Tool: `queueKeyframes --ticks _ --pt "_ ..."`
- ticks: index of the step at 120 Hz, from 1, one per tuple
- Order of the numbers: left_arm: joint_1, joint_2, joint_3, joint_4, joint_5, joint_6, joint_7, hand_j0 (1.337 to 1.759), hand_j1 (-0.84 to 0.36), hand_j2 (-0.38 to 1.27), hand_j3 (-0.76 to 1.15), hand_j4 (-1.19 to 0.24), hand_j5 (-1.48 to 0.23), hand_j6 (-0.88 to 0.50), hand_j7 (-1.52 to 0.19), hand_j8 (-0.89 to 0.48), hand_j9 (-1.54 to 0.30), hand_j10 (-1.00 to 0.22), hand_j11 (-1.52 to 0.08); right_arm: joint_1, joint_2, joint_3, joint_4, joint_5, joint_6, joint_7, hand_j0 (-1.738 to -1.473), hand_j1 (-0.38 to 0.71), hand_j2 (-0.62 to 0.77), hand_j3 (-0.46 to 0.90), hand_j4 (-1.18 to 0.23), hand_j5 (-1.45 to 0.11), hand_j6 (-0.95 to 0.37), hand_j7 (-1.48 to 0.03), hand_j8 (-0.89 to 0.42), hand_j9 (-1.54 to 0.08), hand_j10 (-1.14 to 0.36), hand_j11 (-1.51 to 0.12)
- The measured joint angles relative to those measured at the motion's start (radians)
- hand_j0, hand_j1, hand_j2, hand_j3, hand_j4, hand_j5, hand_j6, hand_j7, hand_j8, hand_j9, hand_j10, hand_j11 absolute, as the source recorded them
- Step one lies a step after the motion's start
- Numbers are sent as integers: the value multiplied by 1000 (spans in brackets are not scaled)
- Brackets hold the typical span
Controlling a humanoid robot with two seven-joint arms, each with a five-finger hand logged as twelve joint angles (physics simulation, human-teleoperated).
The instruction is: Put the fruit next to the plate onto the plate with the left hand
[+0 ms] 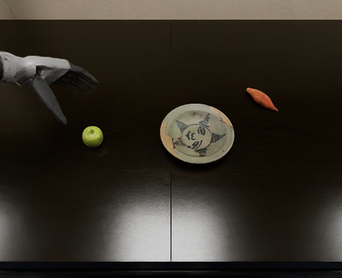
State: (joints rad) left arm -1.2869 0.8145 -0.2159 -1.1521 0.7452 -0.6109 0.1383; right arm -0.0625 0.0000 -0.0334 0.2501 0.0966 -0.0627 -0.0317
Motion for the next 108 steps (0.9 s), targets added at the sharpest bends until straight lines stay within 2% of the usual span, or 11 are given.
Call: queueKeyframes --ticks 15,21,25,32,36,42,50,59,70,82,108 --pt "-1 16 -17 -44 20 0 2 1658 52 52 0 -252 -324 -253 -324 -252 -324 -251 -324 2 0 0 0 0 1 0 -1658 -310 -7 0 -33 -43 -33 -43 -33 -43 -33 -43" --pt "-4 23 -20 -63 22 0 33 1658 52 52 0 -252 -324 -253 -324 -252 -324 -251 -324 2 0 0 0 0 1 0 -1658 -310 -7 0 -33 -43 -33 -43 -33 -43 -33 -43" --pt "-7 33 -22 -96 23 0 91 1658 52 52 0 -252 -324 -253 -324 -252 -324 -251 -324 2 0 0 0 0 1 0 -1658 -310 -7 0 -33 -43 -33 -43 -33 -43 -33 -43" --pt "-32 37 -25 -178 24 0 240 1658 52 52 0 -253 -325 -253 -324 -253 -324 -252 -324 1 0 -2 0 0 1 0 -1658 -310 -7 0 -33 -43 -33 -43 -33 -43 -33 -43" --pt "-39 37 -26 -222 25 0 304 1658 52 52 0 -253 -325 -253 -325 -253 -324 -252 -324 0 0 -2 0 0 1 0 -1658 -310 -7 0 -33 -43 -33 -43 -33 -43 -33 -43" --pt "-41 62 -28 -298 45 0 368 1658 51 52 0 -253 -325 -254 -325 -253 -325 -252 -325 -1 0 -3 0 0 1 -1 -1658 -310 -7 0 -33 -43 -33 -43 -33 -43 -33 -43" --pt "-35 61 -31 -394 131 0 417 1658 51 52 0 -253 -325 -254 -325 -254 -325 -253 -325 -2 0 -4 0 0 1 -1 -1658 -310 -7 0 -33 -43 -33 -43 -33 -43 -33 -43" --pt "-27 41 -31 -452 254 25 446 1658 51 52 0 -254 -326 -255 -325 -254 -325 -253 -325 -4 0 -4 2 -1 1 -1 -1658 -310 -7 0 -33 -43 -33 -43 -33 -43 -33 -43" --pt "-10 15 -27 -485 374 106 461 1658 50 52 0 -254 -326 -255 -326 -255 -326 -253 -326 -4 0 -5 5 -1 1 -1 -1658 -310 -7 0 -33 -43 -33 -43 -33 -43 -33 -43" --pt "70 -39 -25 -498 481 196 468 1658 49 52 0 -255 -327 -256 -327 -256 -327 -254 -327 -5 0 -5 7 -1 1 -1 -1658 -310 -7 0 -33 -43 -33 -43 -33 -43 -33 -43" --pt "166 -88 -22 -503 659 350 472 1658 48 53 0 -256 -329 -258 -328 -257 -328 -256 -328 -5 0 -5 9 -2 1 -1 -1658 -310 -7 0 -33 -43 -33 -43 -33 -43 -33 -43"
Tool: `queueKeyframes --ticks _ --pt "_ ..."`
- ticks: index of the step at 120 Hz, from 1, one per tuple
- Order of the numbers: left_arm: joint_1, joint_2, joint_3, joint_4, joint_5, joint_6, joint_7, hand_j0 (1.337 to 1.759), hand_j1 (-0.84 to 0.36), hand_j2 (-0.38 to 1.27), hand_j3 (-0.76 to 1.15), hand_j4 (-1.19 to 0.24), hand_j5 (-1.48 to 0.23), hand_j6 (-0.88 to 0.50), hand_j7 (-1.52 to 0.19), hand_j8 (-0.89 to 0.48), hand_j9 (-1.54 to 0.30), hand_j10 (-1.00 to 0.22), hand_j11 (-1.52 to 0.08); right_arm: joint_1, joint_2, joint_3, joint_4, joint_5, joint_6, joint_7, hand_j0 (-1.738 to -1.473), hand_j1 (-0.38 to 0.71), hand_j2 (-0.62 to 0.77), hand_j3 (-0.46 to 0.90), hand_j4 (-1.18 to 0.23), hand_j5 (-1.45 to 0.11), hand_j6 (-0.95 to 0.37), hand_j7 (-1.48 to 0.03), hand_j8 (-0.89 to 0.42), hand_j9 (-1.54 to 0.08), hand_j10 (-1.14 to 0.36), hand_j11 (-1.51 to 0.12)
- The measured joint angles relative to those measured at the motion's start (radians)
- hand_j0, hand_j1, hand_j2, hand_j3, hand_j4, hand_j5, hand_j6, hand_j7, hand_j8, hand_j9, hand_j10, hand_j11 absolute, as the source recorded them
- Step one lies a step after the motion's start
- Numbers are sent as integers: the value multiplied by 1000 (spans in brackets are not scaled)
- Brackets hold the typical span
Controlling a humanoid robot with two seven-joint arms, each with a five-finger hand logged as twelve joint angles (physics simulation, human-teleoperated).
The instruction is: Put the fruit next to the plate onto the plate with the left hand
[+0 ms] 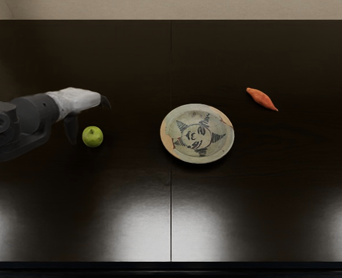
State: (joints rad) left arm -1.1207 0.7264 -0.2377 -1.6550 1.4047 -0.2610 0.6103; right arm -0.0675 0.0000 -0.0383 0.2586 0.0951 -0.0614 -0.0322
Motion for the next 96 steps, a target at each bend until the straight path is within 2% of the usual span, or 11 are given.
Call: queueKeyframes --ticks 29,43,73,96 --pt "108 -48 6 5 97 94 0 1658 48 54 0 -258 -330 -259 -330 -259 -329 -257 -329 -2 0 0 0 0 0 0 -1658 -310 -7 0 -33 -43 -33 -43 -33 -43 -33 -43" --pt "116 -61 7 27 113 105 1 1658 34 56 0 -269 -345 -271 -345 -270 -344 -269 -344 -3 0 0 0 0 0 0 -1658 -310 -7 0 -33 -43 -33 -43 -33 -43 -33 -43" --pt "85 -117 57 130 123 104 1 1658 13 60 0 -287 -368 -288 -368 -288 -367 -286 -367 -3 0 0 -1 0 0 0 -1658 -310 -7 0 -33 -43 -33 -43 -33 -43 -33 -43" --pt "98 -140 76 157 138 108 1 1658 -7 63 0 -304 -390 -305 -389 -304 -389 -303 -389 -3 0 0 -1 0 0 0 -1658 -310 -7 0 -33 -43 -33 -43 -33 -43 -33 -43"
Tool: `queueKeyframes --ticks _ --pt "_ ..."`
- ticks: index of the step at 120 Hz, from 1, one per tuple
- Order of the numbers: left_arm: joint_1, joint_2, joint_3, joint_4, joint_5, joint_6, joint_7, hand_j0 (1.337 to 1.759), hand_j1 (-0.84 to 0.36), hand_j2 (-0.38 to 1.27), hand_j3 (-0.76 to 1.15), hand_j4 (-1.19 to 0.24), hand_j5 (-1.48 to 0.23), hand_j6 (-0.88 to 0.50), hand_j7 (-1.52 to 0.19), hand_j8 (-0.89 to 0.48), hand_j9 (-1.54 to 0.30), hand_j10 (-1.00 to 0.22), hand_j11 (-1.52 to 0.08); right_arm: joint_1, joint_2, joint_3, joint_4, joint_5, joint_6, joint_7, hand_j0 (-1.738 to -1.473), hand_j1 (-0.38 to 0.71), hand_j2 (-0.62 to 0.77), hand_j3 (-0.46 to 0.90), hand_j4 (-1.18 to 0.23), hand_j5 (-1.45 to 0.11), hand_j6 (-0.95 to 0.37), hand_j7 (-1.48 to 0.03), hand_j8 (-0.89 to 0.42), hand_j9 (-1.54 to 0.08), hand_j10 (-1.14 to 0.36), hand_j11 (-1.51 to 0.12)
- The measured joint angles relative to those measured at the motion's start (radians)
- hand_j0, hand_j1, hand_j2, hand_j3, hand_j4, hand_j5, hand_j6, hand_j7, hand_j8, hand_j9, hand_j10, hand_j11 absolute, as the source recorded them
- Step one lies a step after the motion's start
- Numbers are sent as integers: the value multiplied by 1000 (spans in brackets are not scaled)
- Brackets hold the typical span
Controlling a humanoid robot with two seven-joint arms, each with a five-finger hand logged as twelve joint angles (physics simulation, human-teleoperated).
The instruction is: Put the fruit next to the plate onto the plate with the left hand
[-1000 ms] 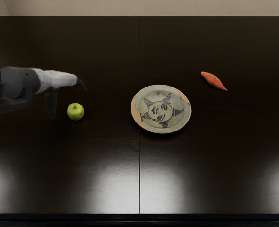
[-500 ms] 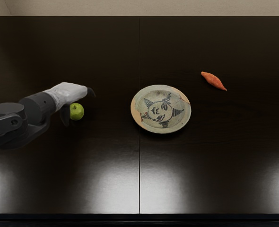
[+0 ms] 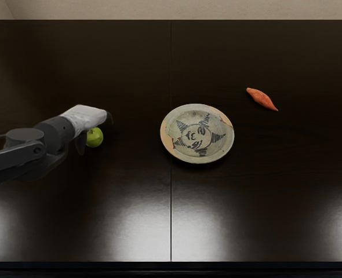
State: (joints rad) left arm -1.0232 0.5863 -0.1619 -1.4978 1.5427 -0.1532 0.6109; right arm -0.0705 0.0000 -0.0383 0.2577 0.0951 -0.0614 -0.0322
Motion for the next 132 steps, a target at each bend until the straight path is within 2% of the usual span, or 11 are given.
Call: queueKeyframes --ticks 68,92,110,119,126,132 --pt "18 -19 9 29 8 6 0 1658 -155 88 0 -426 -550 -426 -550 -426 -549 -425 -549 -3 0 0 -3 0 0 0 -1658 -310 -7 0 -33 -43 -33 -43 -33 -43 -33 -43" --pt "26 -19 10 45 16 10 0 1658 -170 105 0 -493 -534 -466 -542 -474 -580 -464 -579 -3 0 0 -3 0 0 0 -1658 -310 -7 0 -33 -43 -33 -43 -33 -43 -33 -43" --pt "28 -18 11 58 12 7 0 1657 -264 116 0 -559 -659 -496 -668 -545 -689 -540 -689 -4 0 0 -3 0 0 0 -1658 -310 -7 0 -33 -43 -33 -43 -33 -43 -33 -43" --pt "29 -19 11 66 10 6 0 1654 -264 66 0 -599 -742 -461 -755 -510 -773 -580 -773 -4 0 0 -4 0 0 0 -1658 -310 -7 0 -33 -43 -33 -43 -33 -43 -33 -43" --pt "28 -19 11 71 8 6 0 1652 -280 118 0 -574 -817 -424 -830 -500 -846 -623 -847 -4 0 0 -4 0 0 0 -1658 -310 -7 0 -33 -43 -33 -43 -33 -43 -33 -43" --pt "33 -19 11 76 10 7 0 1648 -276 81 0 -571 -880 -413 -906 -506 -922 -665 -923 -5 0 0 -4 0 0 0 -1658 -310 -7 0 -33 -43 -33 -43 -33 -43 -33 -43"
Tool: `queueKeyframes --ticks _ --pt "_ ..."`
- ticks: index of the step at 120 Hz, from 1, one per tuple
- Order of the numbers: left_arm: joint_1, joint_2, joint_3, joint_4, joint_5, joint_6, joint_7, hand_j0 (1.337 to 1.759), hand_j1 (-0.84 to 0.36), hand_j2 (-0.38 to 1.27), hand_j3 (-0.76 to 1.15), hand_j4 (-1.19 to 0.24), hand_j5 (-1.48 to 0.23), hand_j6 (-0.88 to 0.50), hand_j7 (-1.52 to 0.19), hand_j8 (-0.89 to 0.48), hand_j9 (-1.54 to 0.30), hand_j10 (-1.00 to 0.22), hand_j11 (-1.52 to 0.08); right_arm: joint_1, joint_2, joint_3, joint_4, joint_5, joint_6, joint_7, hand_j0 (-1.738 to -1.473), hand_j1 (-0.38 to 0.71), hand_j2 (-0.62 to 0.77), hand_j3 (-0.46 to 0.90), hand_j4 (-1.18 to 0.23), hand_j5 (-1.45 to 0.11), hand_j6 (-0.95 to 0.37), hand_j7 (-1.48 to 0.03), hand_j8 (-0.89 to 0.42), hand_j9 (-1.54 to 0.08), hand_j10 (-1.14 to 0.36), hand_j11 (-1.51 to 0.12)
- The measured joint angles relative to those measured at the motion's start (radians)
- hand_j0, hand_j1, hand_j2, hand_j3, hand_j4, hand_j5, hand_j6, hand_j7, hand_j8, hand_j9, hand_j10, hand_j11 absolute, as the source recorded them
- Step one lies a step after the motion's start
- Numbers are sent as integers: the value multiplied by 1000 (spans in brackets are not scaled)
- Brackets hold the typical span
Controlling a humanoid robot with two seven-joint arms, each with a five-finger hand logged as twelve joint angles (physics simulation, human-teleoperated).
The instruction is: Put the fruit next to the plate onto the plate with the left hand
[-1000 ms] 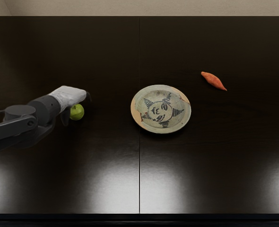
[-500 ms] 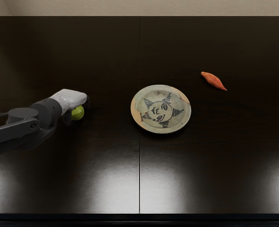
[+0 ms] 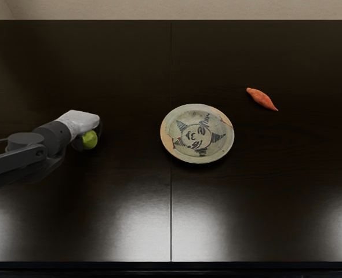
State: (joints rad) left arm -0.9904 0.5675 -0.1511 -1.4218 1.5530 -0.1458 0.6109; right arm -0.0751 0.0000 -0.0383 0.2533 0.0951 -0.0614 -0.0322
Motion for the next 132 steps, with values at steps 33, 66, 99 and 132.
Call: queueKeyframes --ticks 33,66,99,132 --pt "-10 -25 1 33 0 -6 1 1656 -326 347 -35 -517 -1095 -300 -1104 -439 -1123 -795 -1124 0 0 0 -2 0 0 0 -1658 -310 -7 0 -33 -43 -33 -43 -33 -43 -33 -43" --pt "-170 -144 0 36 -37 -19 1 1646 -306 362 -9 -524 -1132 -300 -1158 -436 -1171 -833 -1172 0 0 0 -3 0 0 0 -1658 -309 -7 0 -33 -43 -33 -43 -33 -43 -33 -43" --pt "-216 -320 -7 37 -61 4 0 1644 -277 314 -2 -520 -1154 -284 -1185 -433 -1182 -844 -1185 -1 0 -1 -3 1 0 0 -1658 -310 -7 0 -33 -43 -33 -43 -33 -43 -33 -43" --pt "-209 -408 -3 41 -53 46 1 1643 -278 343 -1 -527 -1163 -300 -1177 -435 -1186 -846 -1188 -4 0 -1 -4 1 0 0 -1658 -310 -7 0 -33 -43 -33 -43 -33 -43 -33 -43"
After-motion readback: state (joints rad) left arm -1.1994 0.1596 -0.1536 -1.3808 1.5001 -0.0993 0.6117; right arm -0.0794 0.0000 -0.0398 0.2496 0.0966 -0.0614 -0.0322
